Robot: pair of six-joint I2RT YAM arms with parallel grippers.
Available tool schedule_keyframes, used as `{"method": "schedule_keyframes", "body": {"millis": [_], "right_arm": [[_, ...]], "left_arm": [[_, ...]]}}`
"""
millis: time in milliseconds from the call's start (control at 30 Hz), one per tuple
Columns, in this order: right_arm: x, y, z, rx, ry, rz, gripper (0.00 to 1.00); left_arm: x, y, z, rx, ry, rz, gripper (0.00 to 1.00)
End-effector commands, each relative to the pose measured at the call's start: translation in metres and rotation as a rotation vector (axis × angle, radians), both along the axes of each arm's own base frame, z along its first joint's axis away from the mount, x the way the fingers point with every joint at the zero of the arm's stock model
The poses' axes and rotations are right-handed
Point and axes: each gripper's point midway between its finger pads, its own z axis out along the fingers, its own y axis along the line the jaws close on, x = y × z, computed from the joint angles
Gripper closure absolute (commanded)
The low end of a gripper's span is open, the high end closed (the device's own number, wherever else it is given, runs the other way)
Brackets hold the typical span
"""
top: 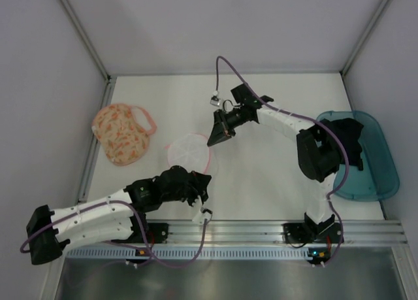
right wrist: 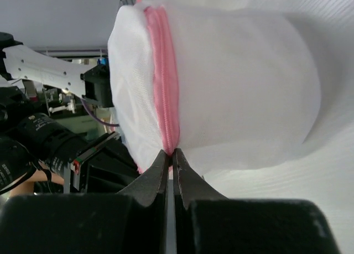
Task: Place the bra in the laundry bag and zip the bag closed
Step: Zip the laundry bag at the center of the board.
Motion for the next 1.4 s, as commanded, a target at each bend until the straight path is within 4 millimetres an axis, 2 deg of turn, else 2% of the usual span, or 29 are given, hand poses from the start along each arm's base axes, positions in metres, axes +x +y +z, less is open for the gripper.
{"method": "schedule_keyframes", "body": {"millis": [0, 67, 133, 167, 200, 233, 267, 300, 333, 367, 400, 433, 533, 633, 667, 700, 867, 967, 1000, 1067, 1100, 1167, 1367], "right_arm": [[0.039, -0.008, 0.003, 0.005, -0.082, -0.035, 1.0], [0.044, -0.01, 0.001, 0.003, -0.092, -0.044, 1.0], [0.04, -0.01, 0.003, 0.008, -0.079, -0.038, 1.0], [0.036, -0.01, 0.005, 0.008, -0.074, -0.032, 0.93], [0.03, -0.012, 0.003, 0.0, -0.058, -0.025, 0.81], [0.027, -0.014, 0.004, -0.005, -0.052, -0.025, 0.63], [0.023, -0.017, 0.011, -0.003, -0.067, -0.031, 0.52], [0.019, -0.024, 0.005, -0.026, -0.052, -0.048, 0.37], [0.018, -0.028, 0.006, -0.03, -0.06, -0.061, 0.32], [0.014, -0.033, 0.016, -0.026, -0.076, -0.079, 0.3], [0.007, -0.041, 0.006, -0.053, -0.047, -0.096, 0.29], [0.002, -0.045, 0.015, -0.041, -0.064, -0.105, 0.3], [-0.017, -0.051, 0.012, -0.027, -0.02, -0.091, 0.3], [-0.031, -0.044, 0.008, -0.024, 0.009, -0.061, 0.3], [-0.031, -0.039, 0.008, -0.015, -0.002, -0.055, 0.29], [-0.039, -0.032, 0.007, -0.006, 0.007, -0.029, 0.29], [-0.057, -0.003, 0.003, 0.028, 0.051, 0.034, 0.34], [-0.063, 0.008, 0.0, 0.037, 0.05, 0.061, 0.57], [-0.063, 0.008, 0.0, 0.03, 0.056, 0.063, 0.72], [-0.055, 0.007, 0.003, 0.031, 0.035, 0.058, 0.85], [-0.05, 0.006, 0.004, 0.03, 0.029, 0.05, 0.97], [-0.04, 0.003, 0.005, 0.025, 0.023, 0.032, 1.0], [0.002, -0.009, 0.012, 0.023, -0.033, -0.021, 1.0]], "left_arm": [[-0.023, 0.002, -0.006, 0.011, 0.076, -0.059, 1.0], [-0.03, 0.005, -0.011, 0.032, 0.096, -0.077, 1.0], [-0.03, 0.005, -0.015, 0.047, 0.093, -0.075, 1.0], [-0.029, 0.005, -0.015, 0.052, 0.094, -0.069, 1.0], [-0.026, 0.003, -0.012, 0.05, 0.096, -0.056, 1.0], [-0.022, 0.002, -0.016, 0.071, 0.105, -0.033, 1.0], [-0.017, -0.002, -0.012, 0.054, 0.102, -0.014, 1.0], [-0.014, -0.005, -0.006, 0.031, 0.115, 0.012, 1.0], [-0.011, -0.007, -0.008, 0.037, 0.118, 0.026, 1.0], [-0.007, -0.01, -0.003, 0.017, 0.106, 0.039, 1.0], [-0.005, -0.012, -0.001, 0.008, 0.107, 0.05, 1.0], [-0.004, -0.014, 0.0, 0.003, 0.105, 0.053, 1.0], [0.0, -0.017, 0.002, -0.006, 0.095, 0.06, 1.0], [0.004, -0.022, 0.006, -0.03, 0.074, 0.059, 1.0], [0.004, -0.024, 0.006, -0.034, 0.071, 0.058, 1.0], [0.006, -0.027, 0.007, -0.037, 0.066, 0.057, 1.0], [0.014, -0.034, 0.016, -0.054, 0.059, 0.088, 1.0], [0.011, -0.034, 0.017, -0.063, 0.067, 0.073, 1.0], [0.009, -0.032, 0.02, -0.073, 0.064, 0.07, 1.0], [0.003, -0.026, 0.012, -0.055, 0.09, 0.063, 1.0], [-0.001, -0.022, 0.011, -0.048, 0.102, 0.058, 1.0], [-0.01, -0.013, -0.002, -0.01, 0.156, 0.061, 1.0], [-0.035, 0.0, -0.016, 0.024, 0.212, 0.045, 1.0]]}}
